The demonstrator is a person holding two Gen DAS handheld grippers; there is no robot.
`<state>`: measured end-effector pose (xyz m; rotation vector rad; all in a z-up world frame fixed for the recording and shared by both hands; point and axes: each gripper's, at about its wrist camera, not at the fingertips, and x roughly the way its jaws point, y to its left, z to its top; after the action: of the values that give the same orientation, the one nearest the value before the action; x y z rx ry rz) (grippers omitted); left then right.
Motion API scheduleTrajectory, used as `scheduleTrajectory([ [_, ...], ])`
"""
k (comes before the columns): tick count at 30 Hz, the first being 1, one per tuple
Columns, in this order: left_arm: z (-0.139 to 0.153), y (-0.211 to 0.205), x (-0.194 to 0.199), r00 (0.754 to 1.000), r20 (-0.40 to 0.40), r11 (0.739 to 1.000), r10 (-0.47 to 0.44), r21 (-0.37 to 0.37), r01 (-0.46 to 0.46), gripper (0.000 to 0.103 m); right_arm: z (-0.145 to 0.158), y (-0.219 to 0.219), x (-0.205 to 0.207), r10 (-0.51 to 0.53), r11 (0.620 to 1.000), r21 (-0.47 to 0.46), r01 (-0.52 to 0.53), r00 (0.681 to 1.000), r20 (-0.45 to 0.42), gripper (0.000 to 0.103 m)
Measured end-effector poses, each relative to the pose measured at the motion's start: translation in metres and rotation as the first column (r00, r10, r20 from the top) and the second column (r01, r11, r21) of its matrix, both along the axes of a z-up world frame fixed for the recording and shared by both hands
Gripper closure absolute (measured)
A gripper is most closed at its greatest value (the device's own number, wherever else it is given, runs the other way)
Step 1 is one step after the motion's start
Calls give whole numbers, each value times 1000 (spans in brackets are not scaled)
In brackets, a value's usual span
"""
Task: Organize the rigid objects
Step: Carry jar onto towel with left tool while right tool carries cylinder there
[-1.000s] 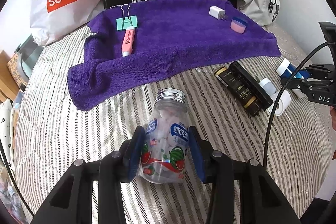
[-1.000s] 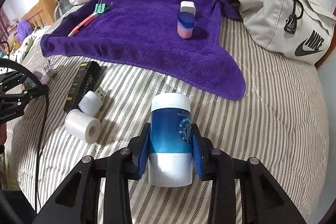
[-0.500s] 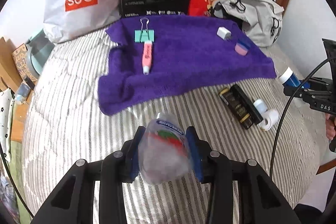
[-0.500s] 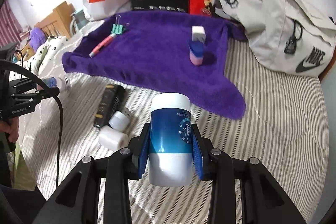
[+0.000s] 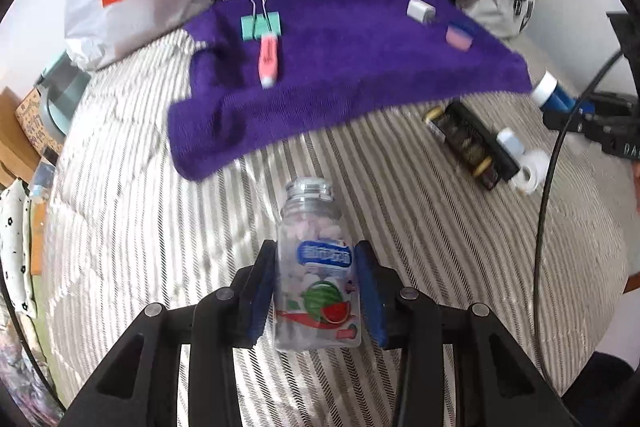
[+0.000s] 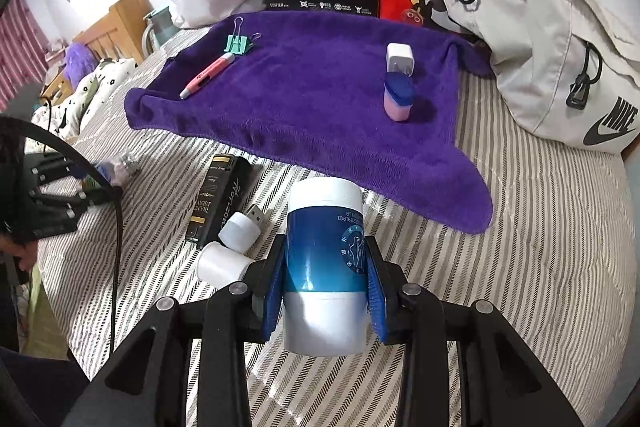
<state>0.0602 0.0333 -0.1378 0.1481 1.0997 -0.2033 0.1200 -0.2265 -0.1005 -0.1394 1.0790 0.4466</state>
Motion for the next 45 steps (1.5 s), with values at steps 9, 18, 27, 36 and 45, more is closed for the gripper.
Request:
scheduleTrajectory([
  [9, -5, -4, -10, 1000, 21, 999, 4, 52, -5, 57, -4, 0, -1, 4, 1000, -17, -4, 1000, -15, 67],
  [18, 1, -2, -11, 1000, 16, 1000, 22, -1, -22, 65, -15, 7, 0, 20, 1000, -9, -20, 999, -39, 67],
  [27, 38, 0, 11, 995, 95, 995, 25, -97, -16, 65, -1, 4, 8, 23, 1000, 9, -23, 1000, -12, 67],
  [36, 56, 3, 66, 990, 134, 995, 44, -91, -32, 65, 25, 6, 38, 24, 999, 36, -26, 998, 52, 67],
  [45, 52, 6, 108, 990, 126, 991, 55, -130, -39, 65, 15, 16, 91, 29, 999, 15, -30, 999, 32, 67],
])
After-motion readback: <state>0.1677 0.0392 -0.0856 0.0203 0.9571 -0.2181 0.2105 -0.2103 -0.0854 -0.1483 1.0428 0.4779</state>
